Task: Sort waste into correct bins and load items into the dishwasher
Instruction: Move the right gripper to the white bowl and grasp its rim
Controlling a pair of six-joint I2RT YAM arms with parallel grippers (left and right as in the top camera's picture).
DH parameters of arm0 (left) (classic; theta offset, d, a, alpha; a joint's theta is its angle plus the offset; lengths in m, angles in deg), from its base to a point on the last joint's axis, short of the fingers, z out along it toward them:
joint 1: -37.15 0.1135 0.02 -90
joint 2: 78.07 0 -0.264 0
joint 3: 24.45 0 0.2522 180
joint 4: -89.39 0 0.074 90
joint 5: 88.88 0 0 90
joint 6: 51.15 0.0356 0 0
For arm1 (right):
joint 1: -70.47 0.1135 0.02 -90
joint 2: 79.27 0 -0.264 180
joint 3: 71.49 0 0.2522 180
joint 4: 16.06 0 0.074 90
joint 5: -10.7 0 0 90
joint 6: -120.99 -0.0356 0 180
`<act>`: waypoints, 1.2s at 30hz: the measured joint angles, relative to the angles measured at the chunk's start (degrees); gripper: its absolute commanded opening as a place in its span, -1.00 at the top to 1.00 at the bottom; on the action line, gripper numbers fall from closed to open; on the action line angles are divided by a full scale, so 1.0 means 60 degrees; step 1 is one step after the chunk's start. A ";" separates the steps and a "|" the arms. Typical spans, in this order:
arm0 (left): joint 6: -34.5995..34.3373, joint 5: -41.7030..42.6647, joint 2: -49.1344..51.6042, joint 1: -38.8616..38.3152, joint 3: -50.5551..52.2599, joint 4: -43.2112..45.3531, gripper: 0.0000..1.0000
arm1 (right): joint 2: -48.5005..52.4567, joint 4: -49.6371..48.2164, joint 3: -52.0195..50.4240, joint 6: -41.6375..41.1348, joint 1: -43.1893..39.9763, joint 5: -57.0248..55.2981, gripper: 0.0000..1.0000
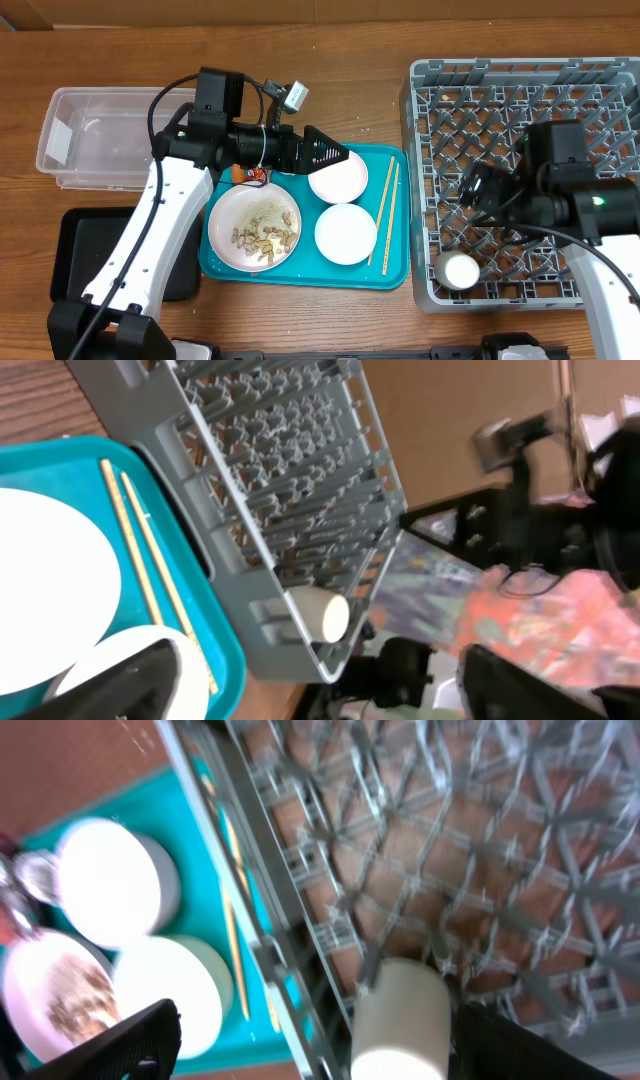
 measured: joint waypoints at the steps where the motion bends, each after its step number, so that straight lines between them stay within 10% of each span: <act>1: 0.0098 -0.0229 0.0000 -0.0051 -0.0015 -0.0237 -0.55 | -0.0033 -0.0098 0.0120 -0.0036 -0.0015 -0.0055 -1.00; 14: -0.0117 -0.7224 0.0047 -0.3293 -0.0055 -0.2776 -0.71 | -0.0076 -0.0051 0.0222 -0.0495 -0.0514 -0.0273 -0.98; 18: -0.0812 -0.8488 0.0197 -0.3767 -0.0055 -0.3180 -0.68 | -0.0076 0.0091 0.0215 0.0149 -0.0488 0.0433 -0.68; 26: -0.1982 -0.9173 0.0124 -0.2116 -0.0259 -0.3435 -0.92 | 0.0178 -0.0594 -0.0943 0.2004 0.2193 0.2131 -0.59; 36: -0.2488 -0.9245 -0.0834 0.1147 -0.1796 -0.4390 -1.00 | 0.1752 -0.1767 -0.1402 0.1035 0.5439 -0.0113 -0.45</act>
